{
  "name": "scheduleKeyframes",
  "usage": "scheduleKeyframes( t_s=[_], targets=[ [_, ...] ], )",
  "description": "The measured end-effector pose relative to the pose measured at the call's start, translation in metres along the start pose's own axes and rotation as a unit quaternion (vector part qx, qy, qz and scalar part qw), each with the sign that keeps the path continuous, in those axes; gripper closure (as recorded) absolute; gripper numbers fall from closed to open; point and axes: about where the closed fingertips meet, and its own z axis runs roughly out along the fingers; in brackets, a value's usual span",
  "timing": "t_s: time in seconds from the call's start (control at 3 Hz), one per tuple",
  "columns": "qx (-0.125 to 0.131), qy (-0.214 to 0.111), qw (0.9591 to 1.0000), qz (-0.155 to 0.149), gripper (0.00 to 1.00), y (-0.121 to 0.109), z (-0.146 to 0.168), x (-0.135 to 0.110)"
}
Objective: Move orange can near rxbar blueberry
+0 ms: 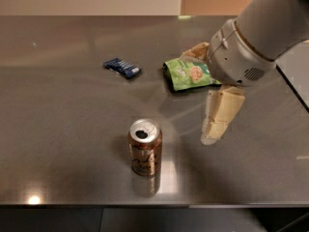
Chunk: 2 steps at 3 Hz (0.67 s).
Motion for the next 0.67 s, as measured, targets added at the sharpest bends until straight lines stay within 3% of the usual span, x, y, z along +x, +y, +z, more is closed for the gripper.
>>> scheduleKeyframes(
  t_s=[0.67],
  targets=[
    [-0.052, -0.030, 0.9976, -0.034, 0.00, 0.013, 0.040, -0.027]
  ],
)
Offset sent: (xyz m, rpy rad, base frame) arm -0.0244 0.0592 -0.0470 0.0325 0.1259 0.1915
